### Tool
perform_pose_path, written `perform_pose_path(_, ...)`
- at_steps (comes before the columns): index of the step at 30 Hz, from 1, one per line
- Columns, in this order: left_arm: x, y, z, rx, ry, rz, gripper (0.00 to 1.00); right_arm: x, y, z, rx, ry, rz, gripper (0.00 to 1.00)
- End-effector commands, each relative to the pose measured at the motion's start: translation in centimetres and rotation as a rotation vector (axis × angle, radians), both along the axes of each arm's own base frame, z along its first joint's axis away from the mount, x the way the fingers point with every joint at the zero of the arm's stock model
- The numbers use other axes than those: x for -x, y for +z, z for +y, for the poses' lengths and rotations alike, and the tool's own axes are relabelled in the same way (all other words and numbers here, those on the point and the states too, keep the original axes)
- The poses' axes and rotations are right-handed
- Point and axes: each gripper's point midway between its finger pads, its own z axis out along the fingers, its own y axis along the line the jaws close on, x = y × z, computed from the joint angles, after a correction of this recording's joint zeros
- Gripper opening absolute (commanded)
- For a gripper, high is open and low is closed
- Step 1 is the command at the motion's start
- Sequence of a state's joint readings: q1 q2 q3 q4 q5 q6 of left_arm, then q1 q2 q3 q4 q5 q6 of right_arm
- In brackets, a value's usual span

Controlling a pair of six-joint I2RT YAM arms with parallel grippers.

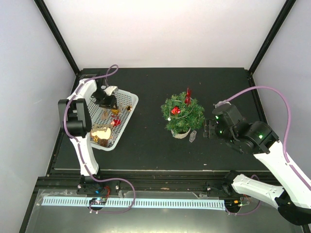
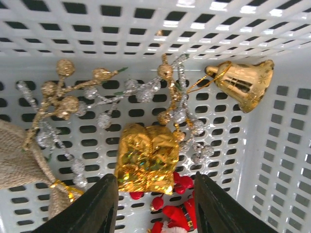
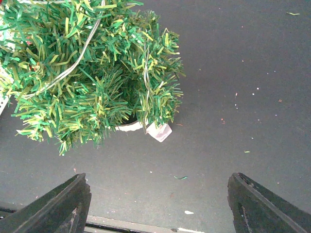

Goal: Decorate the small christmas tree

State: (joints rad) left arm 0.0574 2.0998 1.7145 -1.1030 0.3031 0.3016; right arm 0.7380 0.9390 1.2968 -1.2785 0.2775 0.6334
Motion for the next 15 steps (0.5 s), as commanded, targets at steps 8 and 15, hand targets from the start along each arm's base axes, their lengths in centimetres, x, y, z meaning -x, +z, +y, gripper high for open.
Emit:
perform_pose_path(8,-2.4,3.1,1.1,-0.102,-0.045,-0.135,0.48,-0.5,-0.4,0.4,0.010,0.010,-0.003,0.79)
perform_pose_path(15,-2.5,2.4,0.1,-0.099,-0.075,-0.123,0.50,-0.5,-0.4,0.3,0.016,0.009,-0.004,0.79)
